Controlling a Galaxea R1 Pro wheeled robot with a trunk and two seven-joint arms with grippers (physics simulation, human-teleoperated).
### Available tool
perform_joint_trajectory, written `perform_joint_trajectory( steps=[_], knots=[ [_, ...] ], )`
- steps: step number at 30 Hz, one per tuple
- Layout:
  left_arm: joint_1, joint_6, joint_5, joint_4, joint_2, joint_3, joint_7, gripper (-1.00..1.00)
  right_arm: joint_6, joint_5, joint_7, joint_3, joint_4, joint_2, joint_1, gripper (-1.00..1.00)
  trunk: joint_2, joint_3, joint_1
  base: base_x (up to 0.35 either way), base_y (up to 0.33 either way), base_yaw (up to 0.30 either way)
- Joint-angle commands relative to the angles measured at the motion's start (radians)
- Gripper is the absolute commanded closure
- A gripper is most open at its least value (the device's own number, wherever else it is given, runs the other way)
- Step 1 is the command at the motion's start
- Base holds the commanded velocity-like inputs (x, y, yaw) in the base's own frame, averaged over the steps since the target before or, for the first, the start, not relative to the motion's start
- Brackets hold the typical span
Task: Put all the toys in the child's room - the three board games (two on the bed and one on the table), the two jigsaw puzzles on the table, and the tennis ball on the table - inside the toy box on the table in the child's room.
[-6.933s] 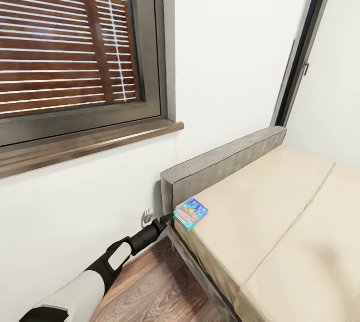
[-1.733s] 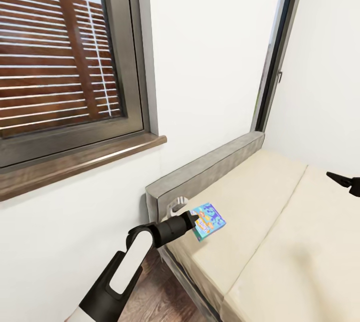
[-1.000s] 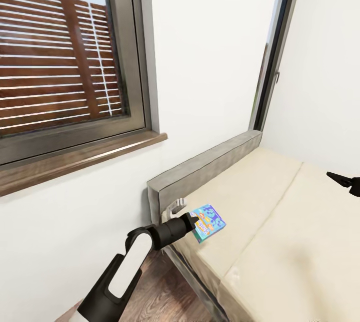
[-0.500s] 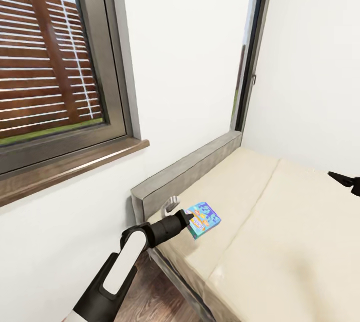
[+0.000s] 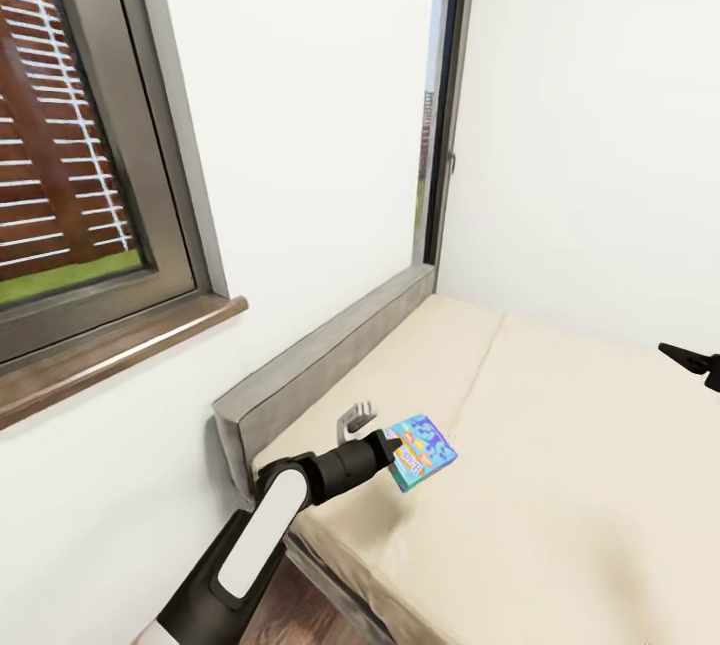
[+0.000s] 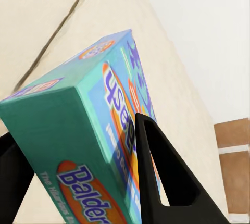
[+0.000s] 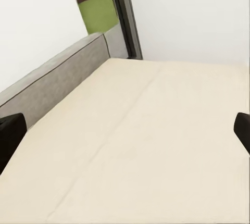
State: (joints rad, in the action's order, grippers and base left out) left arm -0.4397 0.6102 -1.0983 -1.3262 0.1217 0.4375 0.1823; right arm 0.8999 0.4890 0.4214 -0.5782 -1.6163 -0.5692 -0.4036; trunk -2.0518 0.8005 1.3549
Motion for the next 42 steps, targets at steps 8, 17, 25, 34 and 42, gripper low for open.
perform_joint_trajectory(
  steps=[8, 17, 25, 34, 42],
  knots=[
    [0.004, -0.003, -0.012, -0.008, -0.004, 0.002, 0.006, 1.0, 0.005, -0.004, 0.007, -0.003, 0.0, 0.0, -0.001, -1.0, 0.021, -0.008, -0.012, 0.001, 0.0, -0.16],
    [0.007, -0.001, -0.015, -0.016, -0.002, 0.001, 0.009, 1.0, 0.004, -0.004, 0.007, -0.002, 0.0, 0.0, -0.001, -1.0, 0.021, -0.008, -0.012, 0.081, 0.0, -0.015],
    [0.006, 0.0, -0.014, -0.015, 0.0, 0.0, 0.012, 1.0, 0.004, -0.004, 0.008, 0.005, 0.0, 0.001, -0.001, -1.0, 0.063, -0.026, -0.035, 0.002, 0.0, -0.239],
    [0.006, 0.0, -0.012, -0.01, 0.001, 0.001, 0.012, 1.0, 0.004, -0.004, 0.008, 0.005, 0.0, 0.0, -0.001, -1.0, 0.126, -0.055, -0.069, 0.0, 0.0, -0.293],
    [0.005, 0.001, -0.011, -0.006, 0.001, 0.001, 0.012, 1.0, 0.004, -0.004, 0.008, 0.004, 0.0, 0.0, -0.001, -1.0, 0.182, -0.08, -0.1, 0.0, 0.0, -0.294]
  ],
)
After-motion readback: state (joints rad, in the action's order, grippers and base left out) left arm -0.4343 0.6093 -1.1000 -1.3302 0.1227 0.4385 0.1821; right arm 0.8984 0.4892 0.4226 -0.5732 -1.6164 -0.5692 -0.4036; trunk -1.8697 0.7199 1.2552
